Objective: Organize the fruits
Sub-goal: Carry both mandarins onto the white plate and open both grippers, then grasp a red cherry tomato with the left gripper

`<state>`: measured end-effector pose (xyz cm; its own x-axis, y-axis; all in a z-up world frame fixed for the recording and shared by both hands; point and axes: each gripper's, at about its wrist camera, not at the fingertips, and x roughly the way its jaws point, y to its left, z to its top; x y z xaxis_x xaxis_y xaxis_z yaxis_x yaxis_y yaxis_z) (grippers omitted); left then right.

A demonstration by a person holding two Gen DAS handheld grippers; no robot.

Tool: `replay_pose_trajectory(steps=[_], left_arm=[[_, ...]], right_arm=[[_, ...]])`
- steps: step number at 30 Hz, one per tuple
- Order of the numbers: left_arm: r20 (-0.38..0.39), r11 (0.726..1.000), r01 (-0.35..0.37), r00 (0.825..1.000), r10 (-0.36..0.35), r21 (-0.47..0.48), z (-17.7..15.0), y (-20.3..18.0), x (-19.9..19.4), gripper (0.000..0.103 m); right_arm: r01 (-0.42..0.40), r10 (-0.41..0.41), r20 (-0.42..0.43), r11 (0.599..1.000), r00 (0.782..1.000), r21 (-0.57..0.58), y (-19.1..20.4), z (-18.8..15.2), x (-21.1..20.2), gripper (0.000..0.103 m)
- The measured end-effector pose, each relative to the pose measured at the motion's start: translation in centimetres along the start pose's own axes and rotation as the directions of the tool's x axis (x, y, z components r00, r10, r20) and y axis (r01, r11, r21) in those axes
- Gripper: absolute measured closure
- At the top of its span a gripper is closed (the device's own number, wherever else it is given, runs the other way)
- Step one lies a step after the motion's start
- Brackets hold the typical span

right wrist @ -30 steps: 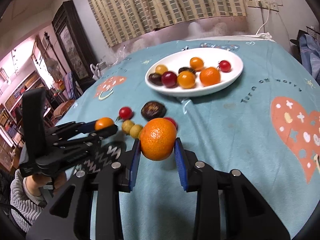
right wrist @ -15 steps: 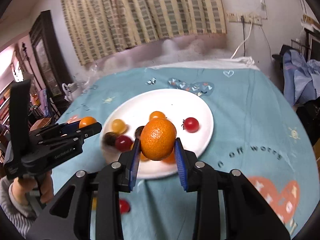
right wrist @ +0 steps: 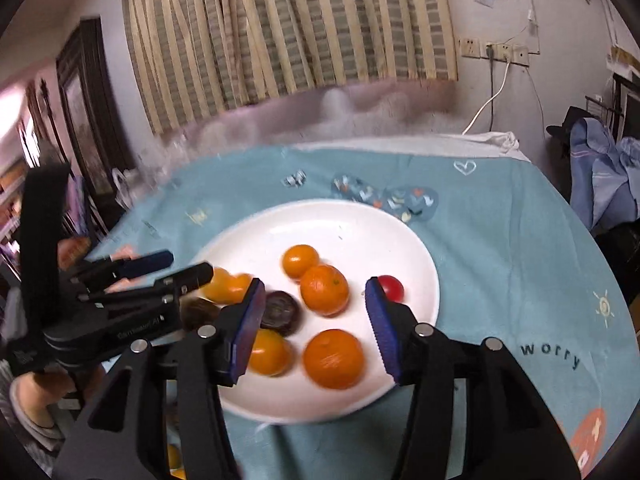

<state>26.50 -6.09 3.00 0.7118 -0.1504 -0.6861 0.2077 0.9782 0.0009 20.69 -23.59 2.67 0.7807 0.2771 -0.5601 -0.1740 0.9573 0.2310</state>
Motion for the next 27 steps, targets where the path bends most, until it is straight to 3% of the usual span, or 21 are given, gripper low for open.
replay_pose_trajectory(steps=[5,10,15,19,27], left_arm=[[0.056,0.999,-0.037,0.998,0.036,0.01,-2.7,1.0,-6.4,0.041],[0.059,0.993,-0.108,0.993,0.106,0.044,-9.2,0.8,-10.0,0.03],[0.025,0.992,-0.127,0.992,0.127,0.004,-13.0,2.0,-9.2,0.03],[0.008,0.99,-0.135,0.991,0.135,-0.041,-12.9,3.0,-7.9,0.03],[-0.03,0.992,-0.124,0.992,0.124,-0.025,-12.9,3.4,-5.6,0.029]], right_arm=[[-0.087,0.085,0.035,0.994,0.996,0.071,1.0,-1.8,-5.6,0.048],[-0.159,0.154,0.05,0.977,0.987,0.141,1.7,-6.4,-8.3,0.044],[-0.145,0.151,-0.03,0.978,0.988,0.152,2.0,-9.9,-7.4,0.044],[-0.139,0.144,-0.021,0.978,0.989,0.155,1.8,-9.8,-7.3,0.044],[-0.119,0.125,-0.034,0.982,0.992,0.146,1.7,-10.0,-7.0,0.044]])
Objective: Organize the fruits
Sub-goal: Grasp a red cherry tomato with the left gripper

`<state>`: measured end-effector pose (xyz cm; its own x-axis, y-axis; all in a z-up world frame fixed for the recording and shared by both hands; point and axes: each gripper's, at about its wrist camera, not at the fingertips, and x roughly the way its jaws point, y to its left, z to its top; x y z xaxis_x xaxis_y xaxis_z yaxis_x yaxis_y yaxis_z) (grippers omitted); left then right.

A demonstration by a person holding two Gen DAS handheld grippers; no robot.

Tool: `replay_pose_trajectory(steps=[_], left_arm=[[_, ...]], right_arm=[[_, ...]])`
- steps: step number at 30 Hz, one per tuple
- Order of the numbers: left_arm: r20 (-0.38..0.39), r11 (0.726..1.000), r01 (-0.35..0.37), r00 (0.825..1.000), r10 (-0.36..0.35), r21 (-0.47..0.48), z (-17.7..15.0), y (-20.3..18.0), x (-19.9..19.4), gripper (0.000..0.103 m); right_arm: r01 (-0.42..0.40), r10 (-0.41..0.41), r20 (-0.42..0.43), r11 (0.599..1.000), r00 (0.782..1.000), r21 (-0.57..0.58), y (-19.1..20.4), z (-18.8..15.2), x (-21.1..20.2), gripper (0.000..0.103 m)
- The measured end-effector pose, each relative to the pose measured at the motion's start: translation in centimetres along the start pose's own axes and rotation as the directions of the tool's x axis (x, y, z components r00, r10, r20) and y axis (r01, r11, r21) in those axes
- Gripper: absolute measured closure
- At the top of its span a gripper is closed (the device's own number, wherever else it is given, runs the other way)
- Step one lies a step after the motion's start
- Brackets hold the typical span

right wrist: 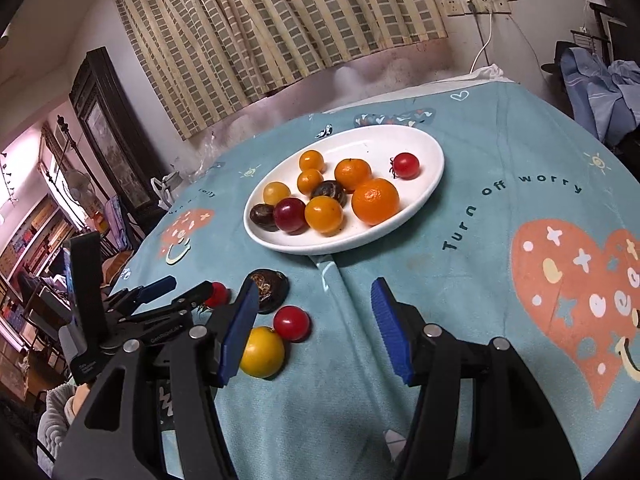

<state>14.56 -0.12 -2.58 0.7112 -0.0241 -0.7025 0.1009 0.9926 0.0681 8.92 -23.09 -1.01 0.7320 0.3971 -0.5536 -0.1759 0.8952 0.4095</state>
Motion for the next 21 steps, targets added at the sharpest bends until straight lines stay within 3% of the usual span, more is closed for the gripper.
replay_pose_trajectory(steps=[11,16,21], left_arm=[[-0.02,0.997,0.076,0.997,-0.075,0.019,-0.69,-0.39,0.1,0.032],[-0.039,0.993,0.115,0.993,-0.114,0.027,-0.73,-0.68,0.42,0.039],[-0.066,0.978,0.209,0.976,-0.209,-0.007,-0.57,-0.42,0.91,0.064]], right_arm=[[0.017,-0.017,0.005,1.0,1.0,-0.015,0.08,-0.06,-0.12,0.044],[0.022,-0.022,0.005,1.0,1.0,-0.019,0.18,-0.07,-0.06,0.044],[0.028,-0.028,0.004,0.999,1.0,-0.018,0.08,-0.07,0.1,0.044]])
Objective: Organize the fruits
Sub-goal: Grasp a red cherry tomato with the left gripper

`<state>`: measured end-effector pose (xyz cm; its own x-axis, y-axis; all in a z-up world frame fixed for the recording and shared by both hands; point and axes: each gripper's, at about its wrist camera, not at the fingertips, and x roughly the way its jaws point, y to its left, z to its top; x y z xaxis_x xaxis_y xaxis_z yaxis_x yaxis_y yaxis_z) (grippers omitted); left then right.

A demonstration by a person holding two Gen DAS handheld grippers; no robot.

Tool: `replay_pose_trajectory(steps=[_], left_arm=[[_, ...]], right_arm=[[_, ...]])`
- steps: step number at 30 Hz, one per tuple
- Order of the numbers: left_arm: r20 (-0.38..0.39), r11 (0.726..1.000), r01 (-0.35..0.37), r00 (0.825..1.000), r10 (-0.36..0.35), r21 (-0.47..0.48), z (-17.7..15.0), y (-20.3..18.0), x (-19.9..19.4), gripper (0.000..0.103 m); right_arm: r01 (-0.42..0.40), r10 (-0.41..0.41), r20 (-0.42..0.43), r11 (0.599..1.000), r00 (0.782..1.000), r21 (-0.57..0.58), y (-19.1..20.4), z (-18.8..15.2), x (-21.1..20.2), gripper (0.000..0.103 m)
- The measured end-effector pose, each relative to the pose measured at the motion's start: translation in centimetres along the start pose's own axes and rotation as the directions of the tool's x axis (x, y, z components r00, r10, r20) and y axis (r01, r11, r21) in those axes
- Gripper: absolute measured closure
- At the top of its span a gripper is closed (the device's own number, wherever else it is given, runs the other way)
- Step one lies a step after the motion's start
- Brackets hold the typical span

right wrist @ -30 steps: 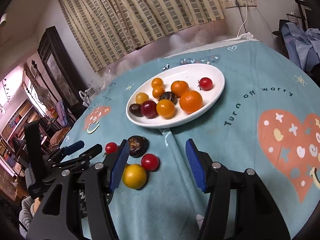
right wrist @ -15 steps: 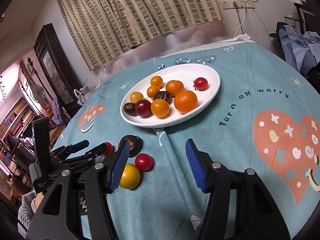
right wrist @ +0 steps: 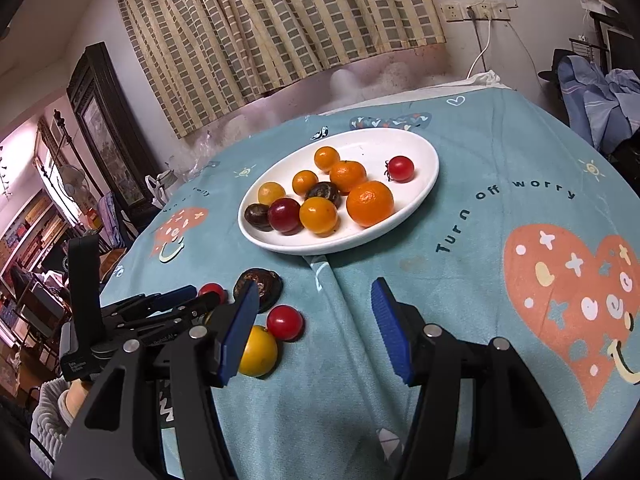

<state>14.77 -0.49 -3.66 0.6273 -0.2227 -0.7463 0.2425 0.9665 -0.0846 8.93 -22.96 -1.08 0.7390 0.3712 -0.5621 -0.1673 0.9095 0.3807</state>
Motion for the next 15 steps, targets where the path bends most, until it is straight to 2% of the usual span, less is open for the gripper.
replay_pose_trajectory(steps=[1,2,6,8,10,12,14,15], left_arm=[[-0.003,1.0,0.018,1.0,-0.018,0.0,-0.1,0.0,0.0,0.072],[-0.003,1.0,0.029,1.0,-0.029,0.002,-0.1,-0.1,-0.1,0.073],[0.003,0.999,0.036,0.999,-0.036,0.023,-0.3,-0.6,-0.2,0.073],[-0.005,1.0,-0.013,1.0,0.013,0.014,0.0,-0.3,0.5,0.072],[-0.018,0.999,0.025,1.0,-0.026,-0.022,0.3,0.4,0.9,0.072],[-0.021,0.999,0.033,0.999,-0.034,-0.028,0.3,0.6,1.0,0.072],[-0.019,0.999,0.025,0.999,-0.026,-0.022,0.3,0.5,0.9,0.073],[-0.01,1.0,-0.002,1.0,0.002,-0.019,0.3,0.5,0.6,0.073]], right_arm=[[-0.002,0.002,-0.002,1.0,1.0,0.001,0.0,0.0,0.0,0.044],[-0.002,0.002,-0.004,1.0,1.0,0.002,-0.1,0.0,0.1,0.044],[-0.006,0.006,-0.011,1.0,1.0,0.002,-0.1,-0.1,0.2,0.044],[-0.008,0.008,-0.018,1.0,1.0,0.0,-0.1,-0.2,0.4,0.044],[-0.005,0.005,-0.023,1.0,1.0,-0.004,0.0,-0.3,0.6,0.044],[-0.004,0.004,-0.024,1.0,1.0,-0.003,0.0,-0.3,0.7,0.044],[-0.005,0.005,-0.028,1.0,1.0,-0.004,-0.1,-0.3,0.8,0.044],[-0.005,0.005,-0.032,1.0,0.999,-0.006,0.0,-0.4,0.9,0.044]])
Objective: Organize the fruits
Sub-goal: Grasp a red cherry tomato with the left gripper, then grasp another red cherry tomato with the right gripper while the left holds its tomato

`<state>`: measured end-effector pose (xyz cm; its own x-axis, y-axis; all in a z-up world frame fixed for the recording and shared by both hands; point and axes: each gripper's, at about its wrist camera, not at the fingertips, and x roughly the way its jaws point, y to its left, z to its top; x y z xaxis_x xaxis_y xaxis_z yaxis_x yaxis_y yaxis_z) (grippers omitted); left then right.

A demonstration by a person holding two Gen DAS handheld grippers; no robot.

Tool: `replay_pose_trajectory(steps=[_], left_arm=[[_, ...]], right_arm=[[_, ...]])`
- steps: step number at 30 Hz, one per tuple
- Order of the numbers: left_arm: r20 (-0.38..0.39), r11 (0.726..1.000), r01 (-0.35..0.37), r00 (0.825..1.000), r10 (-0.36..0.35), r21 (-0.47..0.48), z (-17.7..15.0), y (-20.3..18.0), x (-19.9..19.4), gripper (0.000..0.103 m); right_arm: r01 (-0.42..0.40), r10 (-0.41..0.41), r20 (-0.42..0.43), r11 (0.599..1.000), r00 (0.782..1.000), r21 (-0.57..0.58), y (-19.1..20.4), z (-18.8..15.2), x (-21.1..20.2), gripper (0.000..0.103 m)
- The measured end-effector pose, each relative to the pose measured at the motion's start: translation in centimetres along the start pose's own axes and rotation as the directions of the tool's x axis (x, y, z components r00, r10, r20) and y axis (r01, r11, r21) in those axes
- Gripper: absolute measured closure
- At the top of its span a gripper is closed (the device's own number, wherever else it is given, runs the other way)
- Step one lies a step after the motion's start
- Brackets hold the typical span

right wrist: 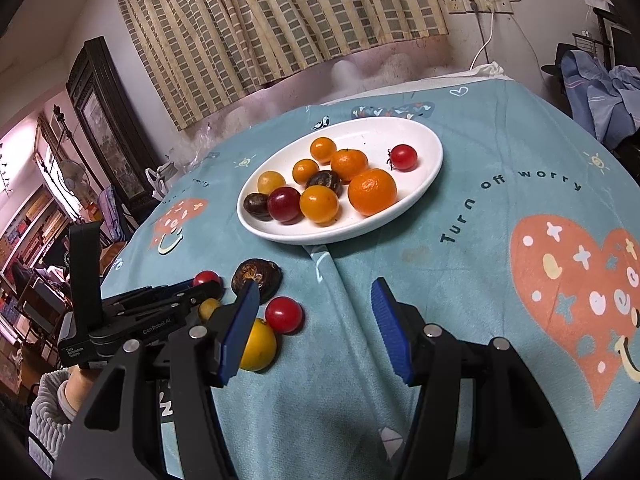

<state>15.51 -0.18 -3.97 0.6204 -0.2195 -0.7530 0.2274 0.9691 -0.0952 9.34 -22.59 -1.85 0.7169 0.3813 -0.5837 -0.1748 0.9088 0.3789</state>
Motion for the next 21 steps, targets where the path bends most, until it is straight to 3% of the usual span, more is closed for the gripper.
replay_pose_trajectory(steps=[5,8,10,14,15,19,21], left_arm=[[0.064,0.996,-0.048,0.997,0.053,-0.082,0.3,2.0,-2.1,0.074],[0.068,0.992,-0.036,0.997,0.044,-0.119,0.5,2.8,-2.4,0.074],[0.06,0.993,-0.031,0.997,0.038,-0.115,0.5,2.6,-2.2,0.074],[0.067,0.995,-0.021,0.997,0.027,-0.098,0.6,2.2,-2.4,0.074],[0.072,0.995,-0.017,0.997,0.025,-0.1,0.6,2.4,-2.5,0.074],[0.079,0.994,-0.007,0.997,0.016,-0.11,0.6,2.7,-2.8,0.074],[0.077,0.994,-0.005,0.997,0.013,-0.109,0.6,2.7,-2.8,0.073]], right_arm=[[-0.004,0.0,-0.083,0.999,0.997,-0.044,0.7,-0.6,1.7,0.044],[-0.004,-0.005,-0.135,0.998,0.991,-0.065,1.3,-0.8,3.1,0.052],[0.005,-0.016,-0.147,0.998,0.989,-0.07,1.4,-0.6,3.9,0.059],[0.048,-0.062,-0.155,0.994,0.986,-0.095,1.8,-0.1,5.0,0.059],[0.02,-0.044,-0.193,0.992,0.98,-0.122,2.2,-0.5,5.6,0.059],[-0.069,0.023,-0.206,0.973,0.978,-0.218,4.4,-1.3,4.8,0.059],[-0.018,-0.028,-0.194,0.973,0.981,-0.231,4.7,-1.2,5.3,0.059]])
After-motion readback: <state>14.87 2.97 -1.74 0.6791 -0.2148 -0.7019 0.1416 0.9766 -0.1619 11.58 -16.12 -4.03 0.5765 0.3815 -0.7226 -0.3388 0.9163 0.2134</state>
